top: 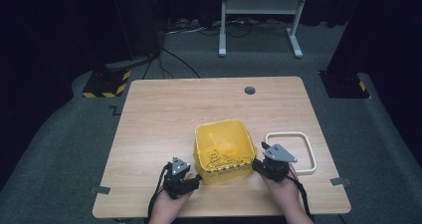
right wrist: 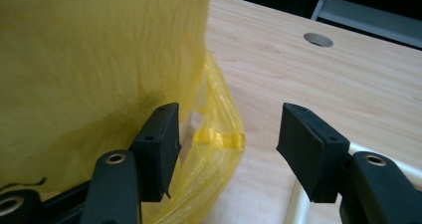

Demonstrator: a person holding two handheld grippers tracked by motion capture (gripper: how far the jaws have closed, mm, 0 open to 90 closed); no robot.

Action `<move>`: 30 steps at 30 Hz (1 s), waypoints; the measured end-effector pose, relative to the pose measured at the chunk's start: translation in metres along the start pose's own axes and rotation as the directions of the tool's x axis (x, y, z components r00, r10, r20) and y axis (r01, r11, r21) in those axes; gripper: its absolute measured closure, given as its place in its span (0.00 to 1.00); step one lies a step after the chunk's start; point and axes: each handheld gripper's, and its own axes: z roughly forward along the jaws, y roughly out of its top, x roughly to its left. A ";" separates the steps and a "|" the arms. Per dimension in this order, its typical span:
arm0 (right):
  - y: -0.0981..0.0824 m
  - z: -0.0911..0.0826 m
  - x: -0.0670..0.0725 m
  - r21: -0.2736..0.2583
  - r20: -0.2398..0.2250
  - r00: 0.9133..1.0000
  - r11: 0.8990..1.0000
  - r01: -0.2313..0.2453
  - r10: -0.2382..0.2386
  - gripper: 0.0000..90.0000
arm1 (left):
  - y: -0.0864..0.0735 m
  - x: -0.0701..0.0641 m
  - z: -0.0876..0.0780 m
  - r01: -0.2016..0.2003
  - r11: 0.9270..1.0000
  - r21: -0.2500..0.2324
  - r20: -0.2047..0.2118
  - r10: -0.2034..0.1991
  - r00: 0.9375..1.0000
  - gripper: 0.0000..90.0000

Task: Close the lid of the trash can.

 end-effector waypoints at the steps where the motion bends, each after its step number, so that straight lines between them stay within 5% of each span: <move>1: 0.002 0.004 -0.002 0.001 -0.002 1.000 1.000 0.002 -0.002 0.46 | 0.000 -0.001 0.001 -0.003 1.000 -0.002 -0.001 0.003 1.000 0.47; 6: 0.003 0.009 -0.009 0.010 0.022 1.000 1.000 0.000 0.000 0.44 | 0.001 -0.002 -0.001 -0.023 0.999 -0.022 0.010 0.023 1.000 0.41; 13: -0.009 -0.015 -0.015 -0.012 0.051 0.999 1.000 -0.012 0.012 0.44 | -0.003 0.012 -0.023 -0.073 0.990 -0.118 0.017 0.076 0.997 0.32; 16: -0.017 -0.027 -0.023 -0.021 0.085 0.996 1.000 -0.014 0.015 0.43 | -0.006 0.025 -0.031 -0.057 0.987 -0.149 0.020 0.061 0.998 0.27; 20: -0.028 -0.039 -0.043 -0.010 0.139 0.989 0.999 -0.039 0.040 0.44 | -0.010 0.046 -0.032 -0.077 0.989 -0.126 -0.037 0.073 0.997 0.22; 24: -0.040 -0.046 -0.066 0.047 0.213 0.977 0.999 -0.023 0.012 0.48 | -0.020 0.078 -0.017 -0.095 0.995 0.005 -0.192 0.094 0.977 0.18; 27: -0.049 -0.054 -0.086 0.079 0.231 0.971 0.994 -0.082 0.061 0.50 | -0.025 0.086 -0.019 -0.047 0.999 -0.019 -0.196 0.043 0.980 0.18; 30: -0.055 -0.059 -0.102 0.097 0.274 0.957 0.987 -0.126 0.095 0.54 | -0.025 0.088 -0.018 -0.026 1.000 0.014 -0.237 0.029 0.971 0.17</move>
